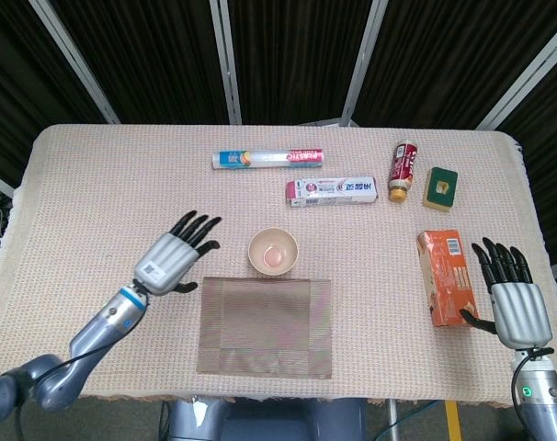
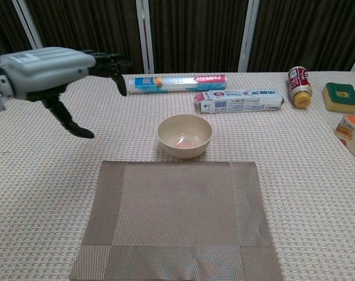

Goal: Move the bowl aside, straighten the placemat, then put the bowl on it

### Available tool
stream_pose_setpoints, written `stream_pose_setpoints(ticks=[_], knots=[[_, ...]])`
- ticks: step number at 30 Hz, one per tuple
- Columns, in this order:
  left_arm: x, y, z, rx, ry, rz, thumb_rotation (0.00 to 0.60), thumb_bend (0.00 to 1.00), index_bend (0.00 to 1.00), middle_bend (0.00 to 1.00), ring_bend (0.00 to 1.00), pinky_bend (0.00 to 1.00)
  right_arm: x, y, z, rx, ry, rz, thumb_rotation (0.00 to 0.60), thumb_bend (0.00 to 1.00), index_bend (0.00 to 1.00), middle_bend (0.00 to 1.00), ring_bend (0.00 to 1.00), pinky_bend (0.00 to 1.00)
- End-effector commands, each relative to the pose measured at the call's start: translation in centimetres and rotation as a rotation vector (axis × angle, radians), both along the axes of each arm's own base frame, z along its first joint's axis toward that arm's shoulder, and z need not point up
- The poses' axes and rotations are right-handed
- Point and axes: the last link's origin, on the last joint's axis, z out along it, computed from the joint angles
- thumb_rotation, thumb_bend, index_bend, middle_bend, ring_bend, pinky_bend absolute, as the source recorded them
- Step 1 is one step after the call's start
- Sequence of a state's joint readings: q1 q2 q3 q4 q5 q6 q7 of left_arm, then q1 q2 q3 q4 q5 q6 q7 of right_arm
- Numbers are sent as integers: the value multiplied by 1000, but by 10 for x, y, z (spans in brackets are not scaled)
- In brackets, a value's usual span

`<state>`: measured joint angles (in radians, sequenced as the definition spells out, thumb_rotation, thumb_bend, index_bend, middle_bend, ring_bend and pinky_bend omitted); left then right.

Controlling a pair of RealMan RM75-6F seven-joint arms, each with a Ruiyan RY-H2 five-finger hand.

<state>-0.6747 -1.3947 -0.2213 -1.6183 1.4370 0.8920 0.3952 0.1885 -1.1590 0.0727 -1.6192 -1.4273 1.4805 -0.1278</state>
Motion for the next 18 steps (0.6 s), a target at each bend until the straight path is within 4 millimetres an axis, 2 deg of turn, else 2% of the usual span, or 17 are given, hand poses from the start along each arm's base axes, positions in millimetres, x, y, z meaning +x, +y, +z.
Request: stream_pose_setpoints(ticks=[1,8,18], knots=[[29,24,-41,-43,21,-53,600,88,385,0,0,0,-3,-2,4,-10,-4,-15,600,0,0,0,0,0],[34,40,-70,-33,35,-76,600,134,409,0,0,0,-12,-5,11,-24,-22,-53,600,0,0,0,0,0],[37,47,-98,-49,27,-53,600,234,425,0,0,0,-14,-5,14,-25,-39,-60,600,0,0,0,0,0]])
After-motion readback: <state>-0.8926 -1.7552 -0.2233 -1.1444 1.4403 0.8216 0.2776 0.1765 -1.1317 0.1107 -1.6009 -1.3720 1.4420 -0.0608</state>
